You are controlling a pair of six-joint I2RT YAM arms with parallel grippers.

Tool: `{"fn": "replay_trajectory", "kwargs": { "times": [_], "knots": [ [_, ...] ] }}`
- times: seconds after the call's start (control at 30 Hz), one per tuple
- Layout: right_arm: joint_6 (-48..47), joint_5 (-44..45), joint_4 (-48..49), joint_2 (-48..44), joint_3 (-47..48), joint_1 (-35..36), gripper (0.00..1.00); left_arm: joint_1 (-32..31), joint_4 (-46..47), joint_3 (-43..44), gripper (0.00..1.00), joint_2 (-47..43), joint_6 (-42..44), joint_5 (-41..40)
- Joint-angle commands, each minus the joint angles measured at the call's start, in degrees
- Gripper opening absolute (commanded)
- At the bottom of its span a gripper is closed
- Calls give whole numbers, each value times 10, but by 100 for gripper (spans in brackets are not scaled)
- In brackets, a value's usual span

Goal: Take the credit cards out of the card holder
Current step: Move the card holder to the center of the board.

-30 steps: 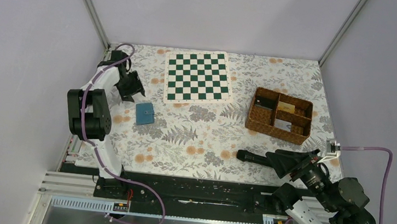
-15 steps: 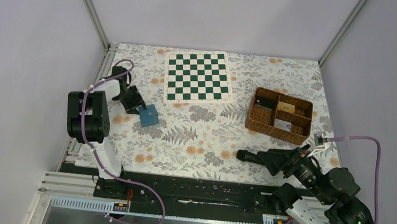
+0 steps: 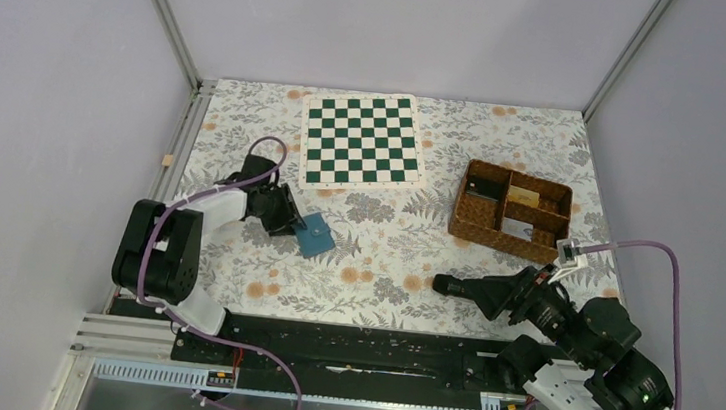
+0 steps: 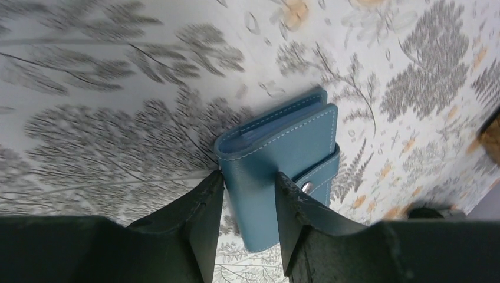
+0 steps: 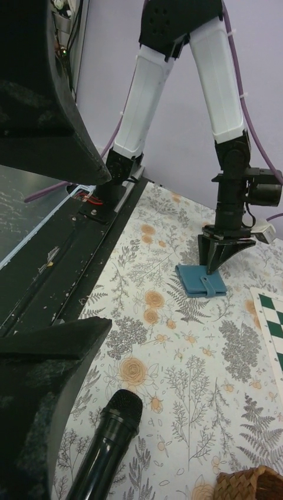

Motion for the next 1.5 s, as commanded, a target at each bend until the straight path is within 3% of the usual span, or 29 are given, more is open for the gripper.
{"fn": "replay_trajectory", "kwargs": {
  "times": [0.0,0.13,0.4,0.63,0.93,1.1,1.23,1.47],
  "knots": [
    [5,4,-11,23,-18,-3,87,-57,35,-34,38,-27,-4,14],
    [20,29,-25,56,-42,-3,81,-126,72,-48,38,-38,-30,30],
    [23,22,5,165,-59,-3,60,-221,155,-60,42,-36,-56,39],
    [-23,42,130,272,-82,-3,65,-220,235,-110,44,-72,-130,18],
    [-62,39,289,495,-49,-3,66,-210,203,-145,50,-135,-106,-30],
    [-104,26,318,602,6,-3,68,-203,219,-158,50,-148,-114,-31],
    [-122,15,329,688,48,-8,72,-183,309,-179,51,-130,-151,54],
    [-125,-24,352,814,96,-10,65,-178,303,-166,50,-96,-128,56]
  ]
}}
